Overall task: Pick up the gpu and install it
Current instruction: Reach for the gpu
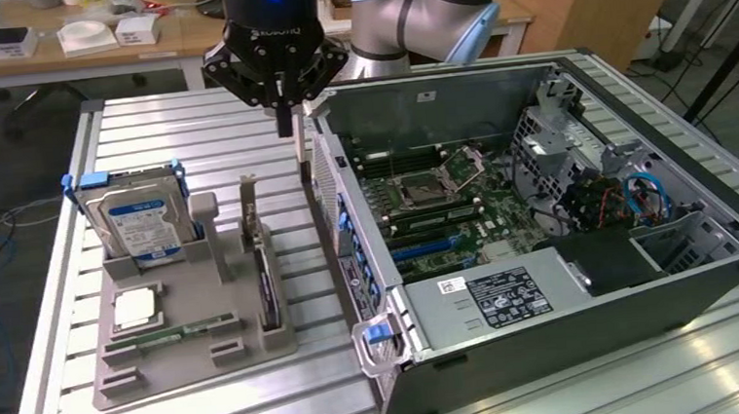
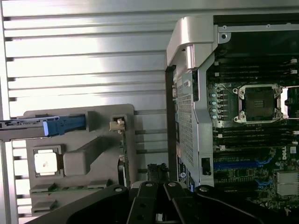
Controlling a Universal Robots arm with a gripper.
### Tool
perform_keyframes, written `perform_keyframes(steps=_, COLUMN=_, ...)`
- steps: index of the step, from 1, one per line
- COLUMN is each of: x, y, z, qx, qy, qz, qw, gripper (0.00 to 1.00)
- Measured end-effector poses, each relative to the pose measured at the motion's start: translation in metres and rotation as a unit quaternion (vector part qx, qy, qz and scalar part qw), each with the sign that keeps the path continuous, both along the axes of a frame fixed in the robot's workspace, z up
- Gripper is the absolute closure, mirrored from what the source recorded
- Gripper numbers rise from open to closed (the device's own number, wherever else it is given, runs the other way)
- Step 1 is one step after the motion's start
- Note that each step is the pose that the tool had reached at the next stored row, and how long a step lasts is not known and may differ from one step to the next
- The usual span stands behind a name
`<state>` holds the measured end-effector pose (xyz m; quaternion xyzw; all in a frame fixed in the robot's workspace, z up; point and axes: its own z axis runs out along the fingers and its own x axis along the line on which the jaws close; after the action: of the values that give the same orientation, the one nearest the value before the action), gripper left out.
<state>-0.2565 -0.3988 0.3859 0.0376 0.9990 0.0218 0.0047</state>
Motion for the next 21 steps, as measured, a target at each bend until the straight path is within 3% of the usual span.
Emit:
perform_keyframes(steps=13, x=-0.012, y=0.0000, z=-0.0007, qx=0.0000, qy=0.0010, qz=0.000, qw=1.0000, gripper=0.89)
perform_keyframes(steps=21, x=-0.012, y=0.0000, z=-0.0007, qx=0.0000, qy=0.0010, qz=0.000, qw=1.0000, gripper=0.89)
